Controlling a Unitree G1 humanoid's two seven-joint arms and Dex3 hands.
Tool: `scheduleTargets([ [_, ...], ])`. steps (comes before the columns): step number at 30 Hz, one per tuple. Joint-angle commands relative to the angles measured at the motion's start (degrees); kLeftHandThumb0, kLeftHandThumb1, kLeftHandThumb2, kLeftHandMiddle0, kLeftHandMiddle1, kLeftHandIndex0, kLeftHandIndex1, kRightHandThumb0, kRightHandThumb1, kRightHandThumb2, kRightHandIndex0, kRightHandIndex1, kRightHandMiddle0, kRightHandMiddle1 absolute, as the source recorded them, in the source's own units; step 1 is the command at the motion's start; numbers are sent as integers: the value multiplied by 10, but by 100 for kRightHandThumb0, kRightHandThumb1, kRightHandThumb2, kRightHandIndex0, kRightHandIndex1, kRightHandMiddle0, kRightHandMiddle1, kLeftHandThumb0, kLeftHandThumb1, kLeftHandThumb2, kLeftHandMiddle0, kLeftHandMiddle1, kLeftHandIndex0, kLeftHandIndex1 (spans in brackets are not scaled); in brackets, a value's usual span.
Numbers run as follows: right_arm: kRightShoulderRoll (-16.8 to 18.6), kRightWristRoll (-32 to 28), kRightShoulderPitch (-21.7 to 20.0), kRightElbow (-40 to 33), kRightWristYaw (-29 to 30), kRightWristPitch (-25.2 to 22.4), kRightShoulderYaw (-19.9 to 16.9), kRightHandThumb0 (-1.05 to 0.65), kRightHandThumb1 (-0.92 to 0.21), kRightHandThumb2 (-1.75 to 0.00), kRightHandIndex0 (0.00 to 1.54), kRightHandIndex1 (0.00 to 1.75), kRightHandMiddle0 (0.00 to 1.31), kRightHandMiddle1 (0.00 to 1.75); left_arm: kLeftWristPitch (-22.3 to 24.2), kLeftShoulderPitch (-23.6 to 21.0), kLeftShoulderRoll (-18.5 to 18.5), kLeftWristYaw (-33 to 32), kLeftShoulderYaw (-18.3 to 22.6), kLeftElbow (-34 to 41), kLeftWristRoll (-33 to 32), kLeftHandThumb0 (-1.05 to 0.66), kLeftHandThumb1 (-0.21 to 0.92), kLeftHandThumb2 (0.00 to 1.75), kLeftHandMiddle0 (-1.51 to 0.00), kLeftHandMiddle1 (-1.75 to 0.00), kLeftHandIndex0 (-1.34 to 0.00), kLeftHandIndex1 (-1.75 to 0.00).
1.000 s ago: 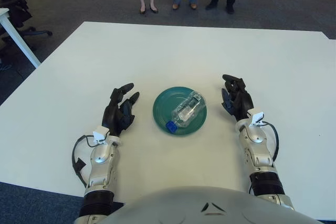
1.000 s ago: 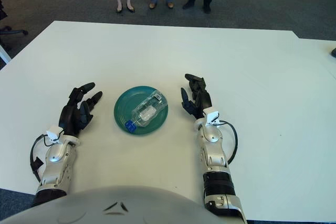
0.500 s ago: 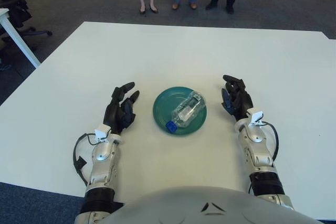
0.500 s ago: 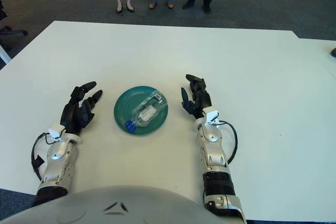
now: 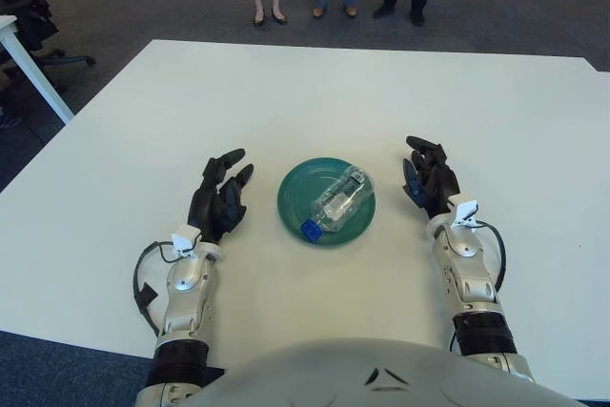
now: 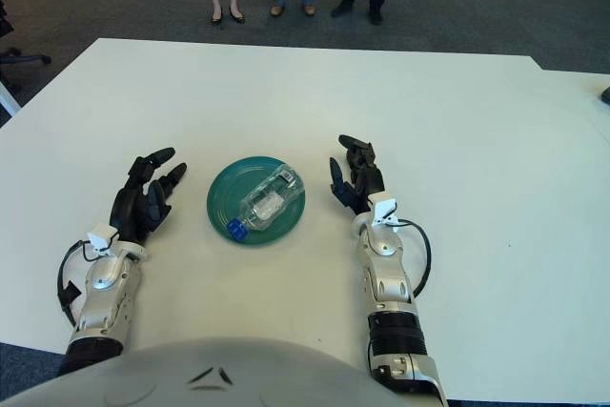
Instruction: Put the bottle into the plate.
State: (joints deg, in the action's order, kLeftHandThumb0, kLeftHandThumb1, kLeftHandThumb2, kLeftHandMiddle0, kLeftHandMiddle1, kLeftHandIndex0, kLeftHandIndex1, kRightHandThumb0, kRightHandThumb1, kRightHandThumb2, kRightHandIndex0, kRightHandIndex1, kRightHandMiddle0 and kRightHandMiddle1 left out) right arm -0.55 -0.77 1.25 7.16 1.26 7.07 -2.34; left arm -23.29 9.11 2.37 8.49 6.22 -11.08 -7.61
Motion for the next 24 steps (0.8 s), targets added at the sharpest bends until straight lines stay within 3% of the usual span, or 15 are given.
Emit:
scheduleTargets([
  [1,2,3,3,-5,4,-13,0,-57,-92,-50,46,20,4,85,22,8,5,4,-2,-4,1,-71,92,78,-58,-2,-15,-88],
  [24,8,6,13,-24,23,-52,2,-58,-92,-50,48,18,3,85,95,23,8,-9,0,34,15,-70,92,82,-51,0,-8,-86],
])
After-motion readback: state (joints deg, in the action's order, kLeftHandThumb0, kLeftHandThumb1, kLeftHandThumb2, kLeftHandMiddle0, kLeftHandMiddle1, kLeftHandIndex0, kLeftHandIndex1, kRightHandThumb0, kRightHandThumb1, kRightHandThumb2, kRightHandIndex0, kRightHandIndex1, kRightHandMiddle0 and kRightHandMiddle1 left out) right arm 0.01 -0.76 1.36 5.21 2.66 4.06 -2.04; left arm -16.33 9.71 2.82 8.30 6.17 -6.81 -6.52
